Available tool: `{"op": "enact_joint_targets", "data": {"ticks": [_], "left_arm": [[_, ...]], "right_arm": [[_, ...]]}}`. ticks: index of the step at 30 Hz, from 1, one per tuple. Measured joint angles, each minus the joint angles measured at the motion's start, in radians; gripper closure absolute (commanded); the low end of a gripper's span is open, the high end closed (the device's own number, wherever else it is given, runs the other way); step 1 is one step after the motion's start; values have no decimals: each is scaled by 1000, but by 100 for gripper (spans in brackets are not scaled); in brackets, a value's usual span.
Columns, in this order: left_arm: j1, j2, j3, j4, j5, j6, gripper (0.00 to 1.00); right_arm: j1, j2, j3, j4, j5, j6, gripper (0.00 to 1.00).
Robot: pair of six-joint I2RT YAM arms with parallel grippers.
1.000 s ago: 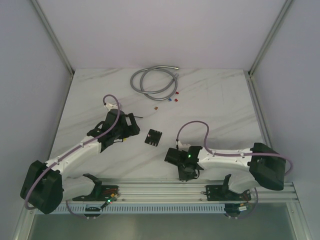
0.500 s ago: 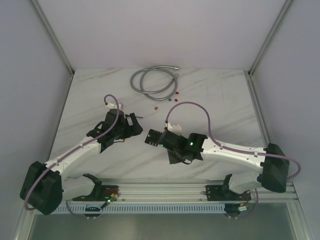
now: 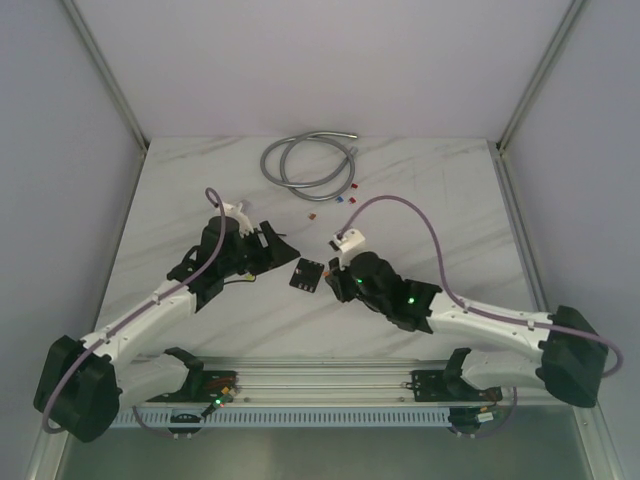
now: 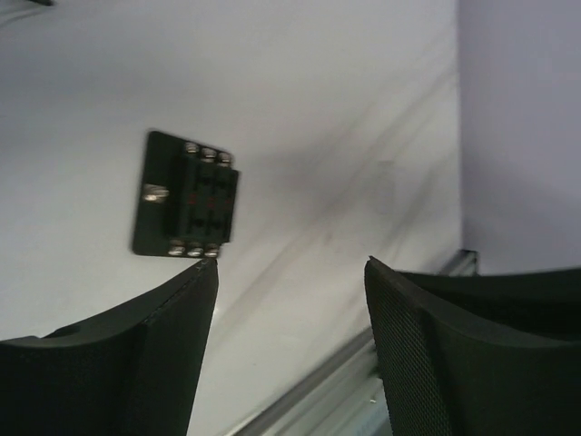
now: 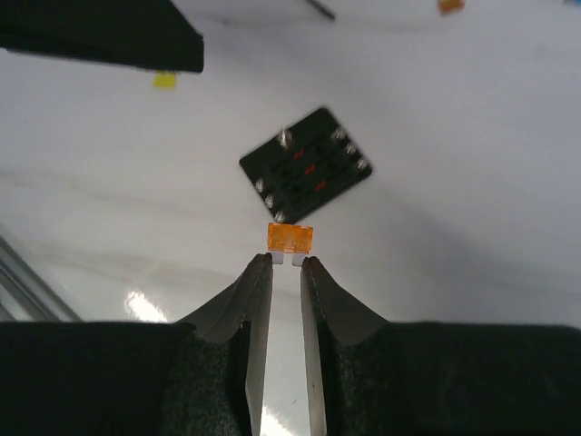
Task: Snap on the fuse box
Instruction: Pick up the fuse from the center of the board.
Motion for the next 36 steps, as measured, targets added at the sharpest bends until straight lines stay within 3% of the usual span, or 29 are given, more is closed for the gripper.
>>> {"op": "enact_joint_targets", "data": {"ticks": [5,13,24,36], "left_arm": [[0,-22,1,74,88,-75,33],[0,-26,34,152,209,-168,44],[0,-24,43,215,278,-256,62],[0,-24,43,224,294,-285,70]], "right_arm": [[-57,-82,-124,274,-49,-111,74],[-64,-84,-130,501,-148,-204,73],[-64,-79,-140,602,-220,-242,73],[-64,-48,-153,647,-239,-245,72]]}}
